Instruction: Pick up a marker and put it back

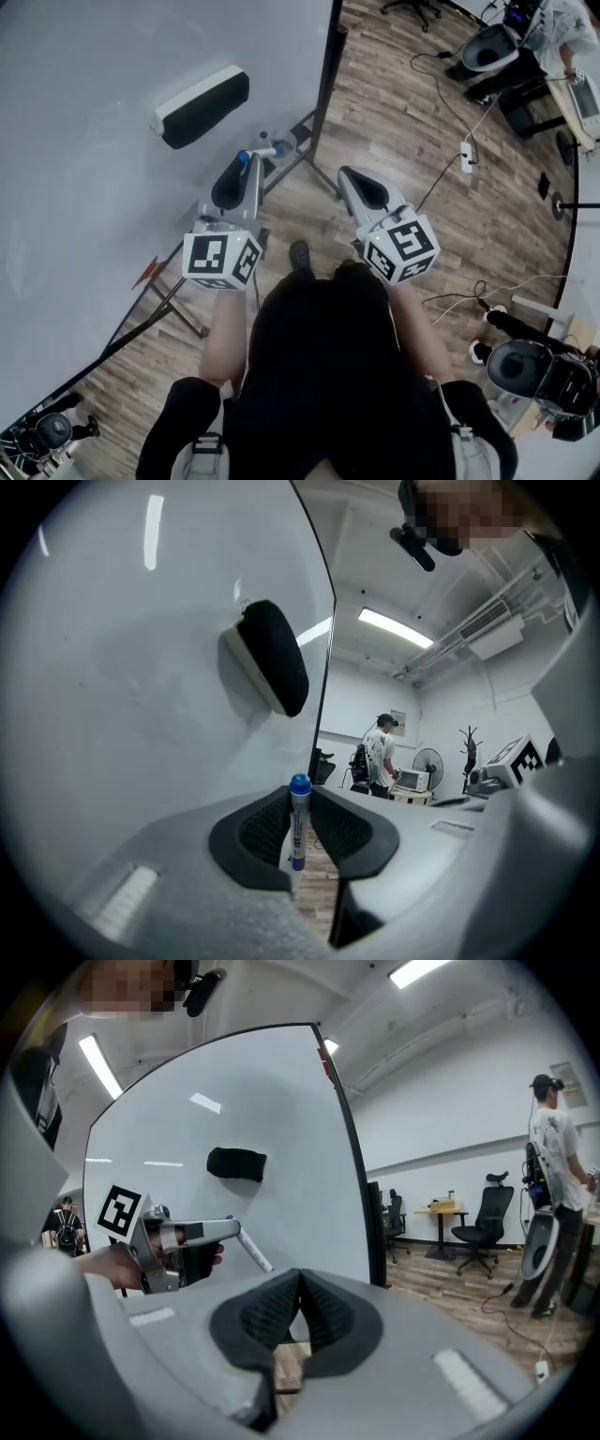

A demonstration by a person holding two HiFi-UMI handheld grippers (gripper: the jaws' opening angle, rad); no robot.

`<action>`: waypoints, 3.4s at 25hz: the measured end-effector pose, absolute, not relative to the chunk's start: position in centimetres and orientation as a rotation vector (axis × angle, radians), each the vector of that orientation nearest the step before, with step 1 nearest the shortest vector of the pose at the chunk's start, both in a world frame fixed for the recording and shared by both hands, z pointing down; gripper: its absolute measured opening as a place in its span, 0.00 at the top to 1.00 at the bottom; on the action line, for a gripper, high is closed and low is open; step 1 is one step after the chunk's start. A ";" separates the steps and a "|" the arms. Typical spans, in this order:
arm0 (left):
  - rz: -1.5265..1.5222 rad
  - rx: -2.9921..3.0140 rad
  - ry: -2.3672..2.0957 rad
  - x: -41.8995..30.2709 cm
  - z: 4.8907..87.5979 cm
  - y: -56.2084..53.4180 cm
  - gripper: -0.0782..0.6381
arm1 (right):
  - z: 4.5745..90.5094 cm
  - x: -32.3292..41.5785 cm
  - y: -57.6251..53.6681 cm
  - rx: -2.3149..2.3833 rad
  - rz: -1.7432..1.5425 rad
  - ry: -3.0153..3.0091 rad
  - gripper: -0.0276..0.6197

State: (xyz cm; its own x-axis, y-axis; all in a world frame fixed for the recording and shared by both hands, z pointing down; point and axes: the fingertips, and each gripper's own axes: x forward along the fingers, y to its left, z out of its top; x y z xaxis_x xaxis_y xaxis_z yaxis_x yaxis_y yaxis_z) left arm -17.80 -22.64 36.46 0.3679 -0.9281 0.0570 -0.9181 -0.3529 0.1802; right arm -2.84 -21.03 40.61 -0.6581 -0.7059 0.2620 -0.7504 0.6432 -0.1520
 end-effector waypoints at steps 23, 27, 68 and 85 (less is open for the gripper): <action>0.084 2.333 -1.590 -15.4 48.4 -27.9 0.78 | 43.1 -1.0 -19.7 1.231 0.454 -2.582 0.95; 0.134 2.329 -1.578 -15.2 49.5 -28.0 0.78 | 43.0 -1.0 -19.7 1.235 0.454 -2.583 0.95; 0.190 2.376 -1.616 -16.5 47.9 -24.8 0.63 | 41.7 -1.9 -17.6 1.231 0.420 -2.661 0.95; 0.151 2.309 -1.764 -9.0 43.6 -8.2 0.75 | 40.0 3.5 -7.6 0.989 0.396 -2.812 0.95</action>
